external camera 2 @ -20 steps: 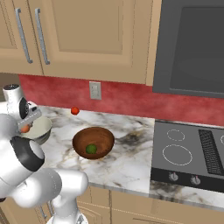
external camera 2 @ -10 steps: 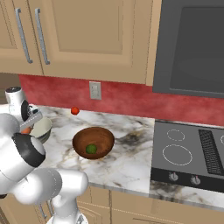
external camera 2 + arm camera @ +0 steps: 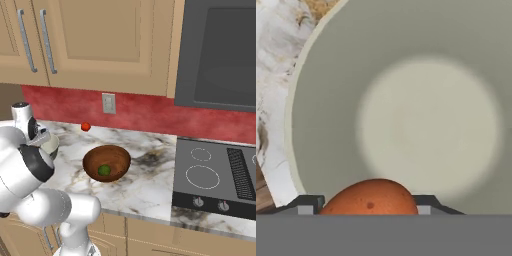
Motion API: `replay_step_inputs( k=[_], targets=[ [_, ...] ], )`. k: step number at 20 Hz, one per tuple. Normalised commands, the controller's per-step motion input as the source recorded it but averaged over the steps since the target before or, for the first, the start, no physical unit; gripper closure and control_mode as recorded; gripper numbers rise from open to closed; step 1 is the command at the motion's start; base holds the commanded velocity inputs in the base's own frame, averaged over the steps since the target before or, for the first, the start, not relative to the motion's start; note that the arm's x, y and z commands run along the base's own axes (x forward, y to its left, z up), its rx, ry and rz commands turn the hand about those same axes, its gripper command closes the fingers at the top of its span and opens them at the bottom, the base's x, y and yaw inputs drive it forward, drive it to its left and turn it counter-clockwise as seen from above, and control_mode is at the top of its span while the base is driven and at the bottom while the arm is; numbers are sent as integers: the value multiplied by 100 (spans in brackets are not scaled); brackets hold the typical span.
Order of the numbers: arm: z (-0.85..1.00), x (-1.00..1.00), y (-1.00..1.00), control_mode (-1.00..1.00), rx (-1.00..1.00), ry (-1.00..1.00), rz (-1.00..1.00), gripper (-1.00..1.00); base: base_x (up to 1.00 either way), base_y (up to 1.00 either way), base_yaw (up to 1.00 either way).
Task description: Pick both bowls and place them on the counter. Then place the lime in one bowl and place the egg in the other bowl.
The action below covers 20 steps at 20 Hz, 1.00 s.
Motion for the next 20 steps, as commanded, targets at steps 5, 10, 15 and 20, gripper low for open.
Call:
replay_step_inputs(
  k=[5,10,15,20],
  targets=[
    [-15,1,0,-100,0,5,0,-100,0,0,0],
    [-1,1,0,-100,0,0,0,-100,0,0,0],
    [0,0,0,-100,0,-2,0,-100,0,0,0],
    [10,-2,0,-100,0,-9,0,-100,0,0,0]
  ],
)
